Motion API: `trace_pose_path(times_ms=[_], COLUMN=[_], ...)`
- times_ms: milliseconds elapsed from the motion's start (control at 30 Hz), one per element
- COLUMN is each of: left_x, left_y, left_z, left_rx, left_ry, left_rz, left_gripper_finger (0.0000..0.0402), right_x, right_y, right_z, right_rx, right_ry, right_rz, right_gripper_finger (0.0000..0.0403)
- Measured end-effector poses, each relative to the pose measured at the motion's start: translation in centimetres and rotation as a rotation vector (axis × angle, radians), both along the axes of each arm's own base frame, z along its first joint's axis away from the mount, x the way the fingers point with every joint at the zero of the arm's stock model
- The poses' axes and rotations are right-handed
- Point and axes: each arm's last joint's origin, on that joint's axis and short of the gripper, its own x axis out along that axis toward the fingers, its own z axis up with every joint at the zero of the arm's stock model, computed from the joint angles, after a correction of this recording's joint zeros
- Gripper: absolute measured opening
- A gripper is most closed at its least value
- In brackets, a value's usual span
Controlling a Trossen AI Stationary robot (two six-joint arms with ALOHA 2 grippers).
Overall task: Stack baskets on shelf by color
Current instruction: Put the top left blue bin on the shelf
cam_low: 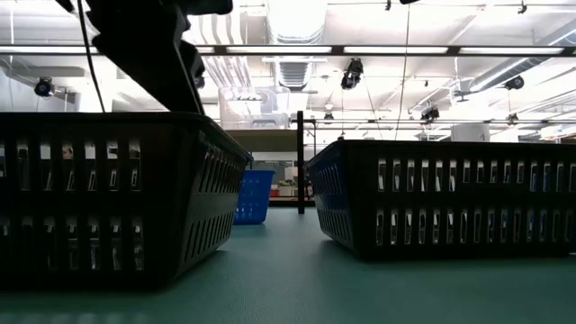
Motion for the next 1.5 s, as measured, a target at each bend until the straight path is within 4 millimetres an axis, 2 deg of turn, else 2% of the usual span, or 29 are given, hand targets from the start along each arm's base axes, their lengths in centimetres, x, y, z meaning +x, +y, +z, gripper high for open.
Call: trace_pose_path(times_ms=[133, 233, 733, 1067, 1267, 1500], left_x=[0.2, 0.4, 0.7, 1.0, 0.8, 0.4], left_y=[-0.1, -0.2, -0.1, 0.8, 3.3, 5.2], left_z=[-0.9, -1.1, -1.0, -0.9, -2.8, -5.6], left_rx=[0.011, 0.007, 0.069, 0.243, 0.307, 0.257], left_ry=[0.002, -0.005, -0.037, -0.072, -0.031, -0.056], left_rz=[0.003, 0.003, -0.037, -0.005, 0.073, 0.117], left_gripper_finger=[0.0176, 0.0187, 0.0189, 0.0189, 0.0189, 0.0188], right_x=[0.0, 0.0, 0.0, 0.0, -0.1, -0.1], right_y=[0.0, 0.0, 0.0, 0.0, 0.0, 0.0], right_z=[0.0, -0.1, -0.2, -0.2, -0.2, -0.2], right_rx=[0.004, 0.016, 0.015, 0.014, 0.014, 0.013], right_ry=[0.003, 0.011, 0.023, 0.024, 0.026, 0.027], right_rz=[-0.001, -0.006, -0.007, -0.007, -0.007, -0.007], right_gripper_finger=[0.0009, 0.0009, 0.0009, 0.0009, 0.0009, 0.0009])
